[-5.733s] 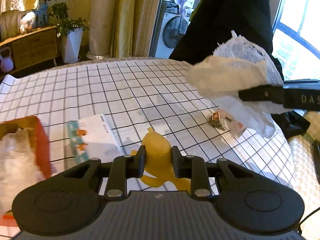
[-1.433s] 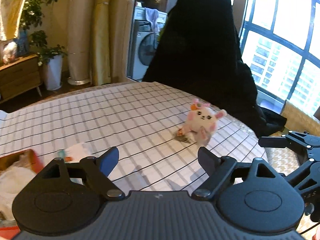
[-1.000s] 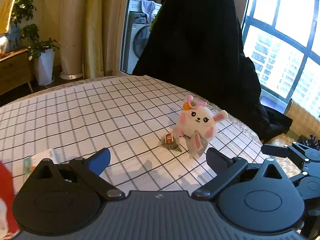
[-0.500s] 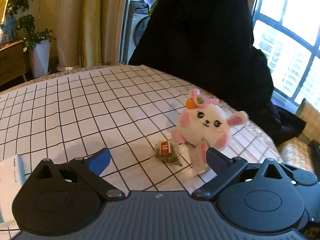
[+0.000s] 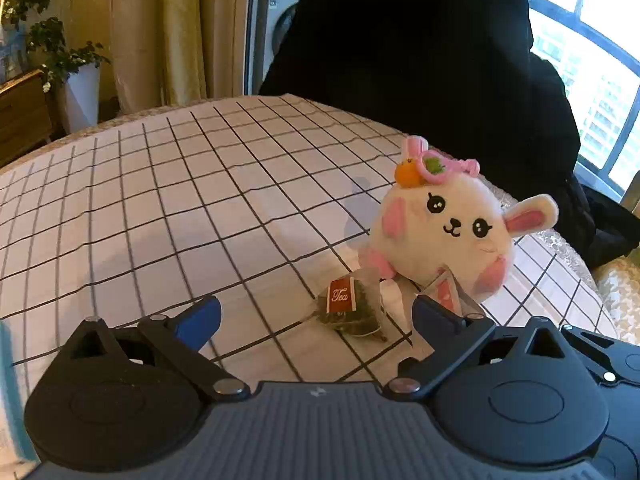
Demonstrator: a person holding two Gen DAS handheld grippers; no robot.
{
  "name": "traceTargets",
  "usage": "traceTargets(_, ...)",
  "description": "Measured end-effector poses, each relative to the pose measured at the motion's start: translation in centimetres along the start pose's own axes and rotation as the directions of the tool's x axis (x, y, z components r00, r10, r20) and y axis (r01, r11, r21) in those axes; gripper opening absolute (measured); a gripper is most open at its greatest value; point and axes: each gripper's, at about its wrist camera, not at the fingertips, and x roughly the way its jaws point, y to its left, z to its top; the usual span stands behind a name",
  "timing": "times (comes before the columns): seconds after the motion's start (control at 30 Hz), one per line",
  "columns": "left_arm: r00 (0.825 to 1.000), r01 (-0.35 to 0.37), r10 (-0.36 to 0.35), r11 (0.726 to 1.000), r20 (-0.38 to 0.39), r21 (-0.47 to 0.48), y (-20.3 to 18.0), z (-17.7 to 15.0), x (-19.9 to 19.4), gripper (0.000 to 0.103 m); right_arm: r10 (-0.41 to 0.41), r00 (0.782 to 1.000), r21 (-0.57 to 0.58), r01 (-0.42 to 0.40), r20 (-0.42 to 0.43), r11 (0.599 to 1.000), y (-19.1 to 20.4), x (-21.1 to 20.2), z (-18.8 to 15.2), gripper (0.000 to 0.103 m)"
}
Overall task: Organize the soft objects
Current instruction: 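Close the left tool on the red-labelled tea bag while the right tool grasps the pink-and-white packet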
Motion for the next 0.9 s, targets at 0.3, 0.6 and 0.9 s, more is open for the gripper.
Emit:
traceTargets(0.3,1.000,0.008,-0.009,1.000,-0.019,-0.013,0.0,0.2,2.2,0.094,-0.013,1.000,0.043,0.014,-0.006,0.999,-0.4,1.4,0.2,0.037)
traceTargets(0.6,1.000,-0.006,0.006,1.000,-0.029,0.001,-0.2,0.0,3.1,0.057,-0.018,1.000,0.085,0.017,0.005,0.996,-0.5,1.9,0.3,0.015)
traceTargets(0.9,1.000,-0.018,0.018,0.999,-0.022,0.039,-0.3,-0.1,2.4,0.020,-0.027,0.999,0.106,0.024,0.031,0.994,-0.8,1.5,0.2,0.004)
